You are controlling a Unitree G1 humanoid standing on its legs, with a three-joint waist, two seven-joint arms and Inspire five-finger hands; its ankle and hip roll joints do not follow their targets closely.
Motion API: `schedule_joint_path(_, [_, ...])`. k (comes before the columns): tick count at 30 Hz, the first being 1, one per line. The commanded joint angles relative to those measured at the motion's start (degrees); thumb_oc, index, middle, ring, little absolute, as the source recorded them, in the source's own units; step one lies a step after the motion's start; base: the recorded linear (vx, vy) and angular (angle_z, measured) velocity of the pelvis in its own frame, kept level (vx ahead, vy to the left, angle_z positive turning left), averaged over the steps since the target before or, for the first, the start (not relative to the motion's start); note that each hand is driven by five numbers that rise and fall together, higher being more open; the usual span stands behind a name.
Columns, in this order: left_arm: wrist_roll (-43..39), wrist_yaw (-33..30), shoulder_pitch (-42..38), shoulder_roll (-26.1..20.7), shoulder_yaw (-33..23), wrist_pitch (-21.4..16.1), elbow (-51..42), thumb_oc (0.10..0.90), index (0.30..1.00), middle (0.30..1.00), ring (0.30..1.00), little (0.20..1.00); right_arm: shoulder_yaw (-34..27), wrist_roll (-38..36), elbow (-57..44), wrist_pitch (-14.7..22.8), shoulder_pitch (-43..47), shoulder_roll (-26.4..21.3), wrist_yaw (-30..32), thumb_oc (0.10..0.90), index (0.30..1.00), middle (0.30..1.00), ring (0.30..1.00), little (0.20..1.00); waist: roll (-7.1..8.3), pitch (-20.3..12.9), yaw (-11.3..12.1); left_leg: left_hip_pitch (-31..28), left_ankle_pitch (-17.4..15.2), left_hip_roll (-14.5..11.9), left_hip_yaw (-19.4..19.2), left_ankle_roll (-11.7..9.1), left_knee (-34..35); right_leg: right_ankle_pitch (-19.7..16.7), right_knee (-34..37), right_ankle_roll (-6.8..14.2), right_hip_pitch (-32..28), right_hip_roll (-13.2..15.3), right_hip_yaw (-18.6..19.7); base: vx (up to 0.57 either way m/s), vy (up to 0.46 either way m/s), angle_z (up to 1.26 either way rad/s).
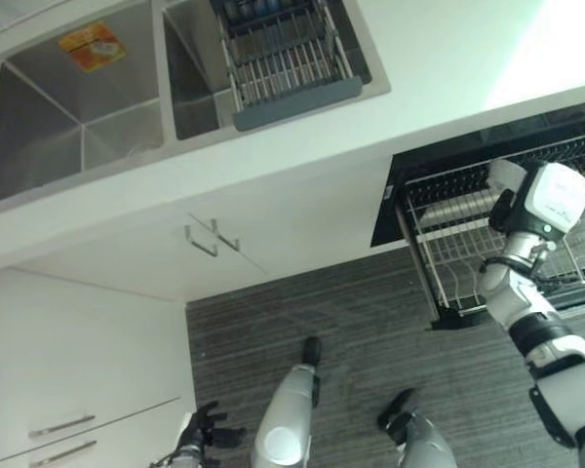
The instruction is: Place the dishes in the dishwasher.
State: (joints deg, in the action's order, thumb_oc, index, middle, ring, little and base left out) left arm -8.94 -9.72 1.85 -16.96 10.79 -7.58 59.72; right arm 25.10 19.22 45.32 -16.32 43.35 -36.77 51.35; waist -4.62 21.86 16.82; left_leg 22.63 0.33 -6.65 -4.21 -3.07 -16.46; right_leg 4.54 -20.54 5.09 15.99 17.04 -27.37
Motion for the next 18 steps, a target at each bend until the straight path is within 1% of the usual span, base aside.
schedule_joint_path(1, [-2.64, -2.2, 3.12, -3.77, 2.02, -2.0, 0.2, 0.8, 0.9, 0.9, 0.9, 0.9, 1.09, 1.52, -2.32, 0.72, 3.94, -4.51, 7.83, 0.4, 0.3, 0.3, 0.3, 0.3, 1.13, -5.91, -0.55, -3.21, -8.07, -1.09, 2.16, -1.73, -0.73, 1.03, 3.35, 4.33, -1.83, 0.78, 4.26, 0.0, 0.0, 0.0])
schedule_joint_path(9, [-3.3, -2.55, 2.21, -3.51, 2.85, -2.34, 0.42, 0.8, 0.9, 0.9, 0.9, 0.9, 1.39, 2.01, -1.16, 0.43, 3.89, -3.39, 8.79, 0.4, 0.3, 0.3, 0.3, 0.3, 1.58, -6.03, -1.05, -3.5, -8.26, -1.45, 1.56, -1.87, -0.73, 1.22, 3.35, 4.16, -1.72, 0.46, 4.76, 0.0, 0.002, -0.01])
schedule_joint_path(12, [-3.26, -2.58, 2.2, -3.51, 2.79, -2.09, 0.47, 0.8, 0.9, 0.9, 0.9, 0.9, 1.44, 0.97, -1.6, -0.47, 3.13, -3.18, 9.07, 0.4, 0.3, 0.3, 0.3, 0.3, 1.74, -5.96, -1.23, -3.48, -8.25, -1.67, 1.4, -1.98, -0.73, 1.23, 3.35, 4.06, -1.63, 0.33, 4.89, 0.0, 0.0, 0.0])
schedule_joint_path(15, [-3.46, -2.64, 2.03, -3.25, 2.93, -2.4, 1.17, 0.8, 0.9, 0.9, 0.9, 0.9, 1.59, 1.36, -1.39, 0.66, 2.79, -2.9, 9.21, 0.4, 0.3, 0.3, 0.3, 0.3, 1.67, -5.91, -1.36, -3.53, -8.3, -1.74, 1.38, -1.99, -0.73, 1.21, 3.35, 4.04, -1.57, 0.3, 4.94, 0.0, 0.0, 0.0])
schedule_joint_path(18, [-3.32, -2.86, 2.17, -2.97, 2.83, -2.86, 1.77, 0.8, 0.9, 0.9, 0.9, 0.9, 1.24, 2.1, -1.52, 0.54, 2.79, -2.97, 9.48, 0.4, 0.3, 0.3, 0.3, 0.3, 1.6, -5.84, -1.45, -3.53, -8.24, -1.78, 1.15, -2.12, -0.73, 1.18, 3.35, 4.08, -1.53, 0.43, 4.91, 0.0, 0.0, 0.0])
